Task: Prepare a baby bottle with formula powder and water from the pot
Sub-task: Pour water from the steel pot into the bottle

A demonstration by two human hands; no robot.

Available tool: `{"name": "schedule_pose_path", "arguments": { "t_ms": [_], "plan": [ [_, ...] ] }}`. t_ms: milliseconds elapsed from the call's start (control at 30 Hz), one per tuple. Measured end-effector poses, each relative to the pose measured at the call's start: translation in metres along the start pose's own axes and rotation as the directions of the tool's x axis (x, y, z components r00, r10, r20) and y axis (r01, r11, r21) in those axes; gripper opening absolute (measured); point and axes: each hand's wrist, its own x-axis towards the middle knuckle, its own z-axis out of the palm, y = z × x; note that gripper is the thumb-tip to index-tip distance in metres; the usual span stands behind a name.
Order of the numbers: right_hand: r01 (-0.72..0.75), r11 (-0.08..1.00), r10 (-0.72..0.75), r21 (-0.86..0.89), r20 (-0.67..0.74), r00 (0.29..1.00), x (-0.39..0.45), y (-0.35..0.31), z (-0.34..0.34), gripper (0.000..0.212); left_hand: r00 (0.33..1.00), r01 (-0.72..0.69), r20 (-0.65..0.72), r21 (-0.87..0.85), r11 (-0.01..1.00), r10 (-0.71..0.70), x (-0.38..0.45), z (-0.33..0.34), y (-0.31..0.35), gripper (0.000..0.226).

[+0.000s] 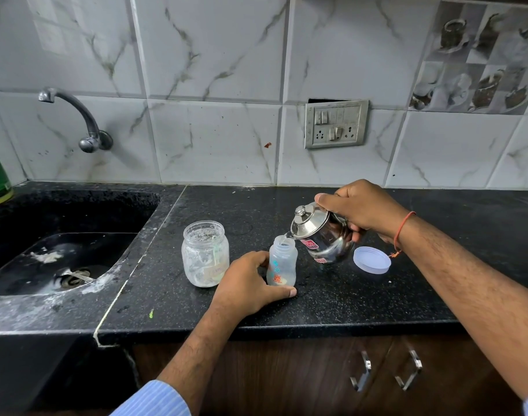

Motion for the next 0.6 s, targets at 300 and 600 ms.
{"name": "schedule_pose_path", "arguments": {
  "t_ms": [300, 600],
  "plan": [
    [0.013, 1.0, -0.013, -0.007, -0.005, 1.0, -0.0007, -0.001, 0.0002, 0.051, 1.0, 0.002, 0.0, -0.018, 1.0, -0.002, -0.0002, 0.0, 0.0008, 0.079],
    [0.037, 0.999, -0.037, -0.012, 0.002, 0.999, 0.0006, -0.0001, -0.0006, 0.051, 1.0, 0.0, 0.0, 0.001, 1.0, 0.0, 0.0, -0.0003, 0.0006, 0.084]
  ]
}}
